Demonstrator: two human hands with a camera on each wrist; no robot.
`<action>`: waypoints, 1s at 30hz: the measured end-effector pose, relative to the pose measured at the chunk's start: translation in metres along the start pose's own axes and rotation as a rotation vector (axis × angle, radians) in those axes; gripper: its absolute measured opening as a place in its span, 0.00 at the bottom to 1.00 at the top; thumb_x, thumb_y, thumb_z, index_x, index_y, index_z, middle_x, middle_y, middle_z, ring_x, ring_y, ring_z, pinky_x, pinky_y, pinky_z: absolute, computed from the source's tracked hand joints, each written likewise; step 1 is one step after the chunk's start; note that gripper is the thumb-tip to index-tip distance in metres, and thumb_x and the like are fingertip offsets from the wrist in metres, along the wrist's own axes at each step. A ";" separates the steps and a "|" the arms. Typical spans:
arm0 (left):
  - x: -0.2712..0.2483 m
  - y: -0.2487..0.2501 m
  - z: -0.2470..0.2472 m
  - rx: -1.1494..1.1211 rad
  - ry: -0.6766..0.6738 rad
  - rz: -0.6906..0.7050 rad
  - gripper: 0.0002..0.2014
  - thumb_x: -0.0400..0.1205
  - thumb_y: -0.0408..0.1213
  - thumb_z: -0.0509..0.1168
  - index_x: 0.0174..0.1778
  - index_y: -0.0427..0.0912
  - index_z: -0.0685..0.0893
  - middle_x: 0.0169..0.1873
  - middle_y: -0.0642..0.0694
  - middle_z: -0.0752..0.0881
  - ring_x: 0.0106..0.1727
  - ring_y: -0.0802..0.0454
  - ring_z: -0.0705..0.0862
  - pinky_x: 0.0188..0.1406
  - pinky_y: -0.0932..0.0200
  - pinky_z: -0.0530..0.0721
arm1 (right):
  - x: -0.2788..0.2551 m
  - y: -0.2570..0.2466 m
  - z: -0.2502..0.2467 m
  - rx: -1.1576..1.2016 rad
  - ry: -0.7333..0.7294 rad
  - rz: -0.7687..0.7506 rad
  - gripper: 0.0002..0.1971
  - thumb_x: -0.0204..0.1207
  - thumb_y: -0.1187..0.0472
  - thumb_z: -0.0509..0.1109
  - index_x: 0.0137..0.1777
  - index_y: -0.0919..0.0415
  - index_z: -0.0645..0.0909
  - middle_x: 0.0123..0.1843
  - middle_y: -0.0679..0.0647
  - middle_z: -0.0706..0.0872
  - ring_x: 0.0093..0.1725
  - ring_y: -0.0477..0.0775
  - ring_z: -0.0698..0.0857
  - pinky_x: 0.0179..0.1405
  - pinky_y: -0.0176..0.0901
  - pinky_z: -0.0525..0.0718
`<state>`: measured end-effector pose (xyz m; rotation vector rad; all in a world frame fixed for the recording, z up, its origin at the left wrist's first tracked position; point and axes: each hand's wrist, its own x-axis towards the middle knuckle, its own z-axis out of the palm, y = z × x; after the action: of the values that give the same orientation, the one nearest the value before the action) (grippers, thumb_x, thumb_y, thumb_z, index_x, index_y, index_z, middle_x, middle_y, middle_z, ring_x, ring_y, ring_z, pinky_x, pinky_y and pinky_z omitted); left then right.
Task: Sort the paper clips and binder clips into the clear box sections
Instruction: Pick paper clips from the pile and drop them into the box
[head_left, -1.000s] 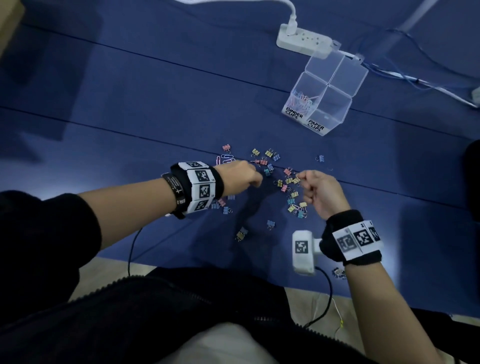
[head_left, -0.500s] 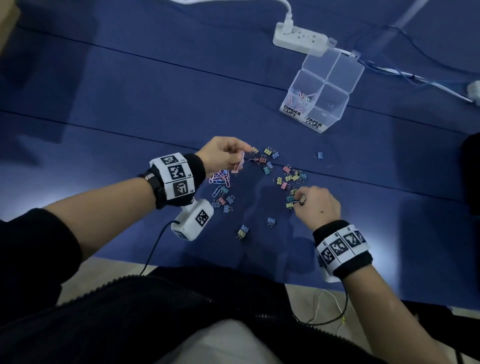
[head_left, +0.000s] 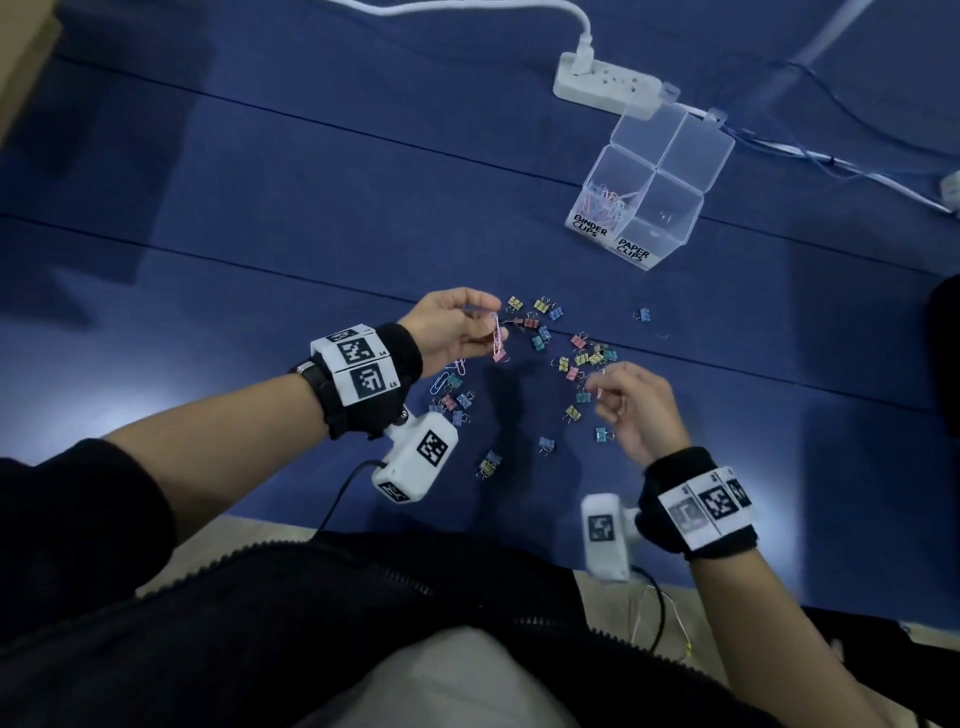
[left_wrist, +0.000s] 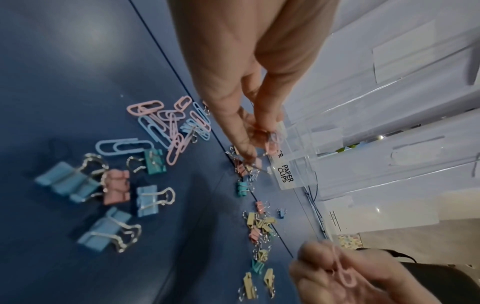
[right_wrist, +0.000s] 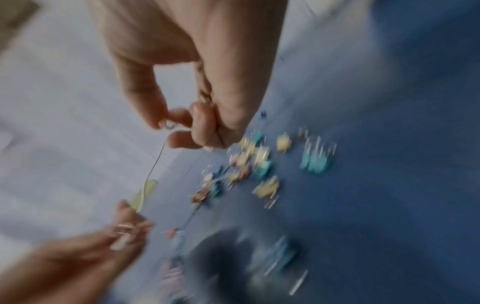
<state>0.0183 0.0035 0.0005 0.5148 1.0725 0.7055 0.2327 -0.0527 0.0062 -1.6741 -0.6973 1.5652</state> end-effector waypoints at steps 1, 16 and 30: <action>-0.001 0.000 0.001 0.001 -0.017 0.001 0.13 0.82 0.17 0.56 0.40 0.39 0.77 0.34 0.42 0.77 0.25 0.58 0.88 0.32 0.62 0.90 | -0.001 0.001 0.005 0.192 -0.051 0.068 0.16 0.71 0.75 0.56 0.25 0.59 0.69 0.21 0.50 0.78 0.20 0.43 0.66 0.17 0.30 0.63; -0.012 0.000 0.009 -0.091 -0.091 -0.038 0.22 0.81 0.12 0.46 0.47 0.39 0.79 0.32 0.47 0.70 0.34 0.56 0.78 0.43 0.63 0.89 | 0.004 0.002 0.047 0.210 -0.191 0.102 0.14 0.56 0.78 0.45 0.30 0.58 0.61 0.11 0.53 0.70 0.11 0.45 0.59 0.13 0.23 0.54; -0.011 -0.001 0.008 -0.399 0.002 -0.144 0.17 0.78 0.21 0.42 0.33 0.40 0.71 0.29 0.47 0.68 0.28 0.55 0.71 0.27 0.65 0.85 | -0.001 0.004 0.071 -0.083 -0.233 0.015 0.06 0.77 0.59 0.67 0.39 0.57 0.77 0.29 0.48 0.71 0.20 0.38 0.66 0.17 0.28 0.61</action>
<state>0.0222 -0.0051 0.0096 0.0929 0.9295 0.7680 0.1616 -0.0456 0.0036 -1.5730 -0.8815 1.7818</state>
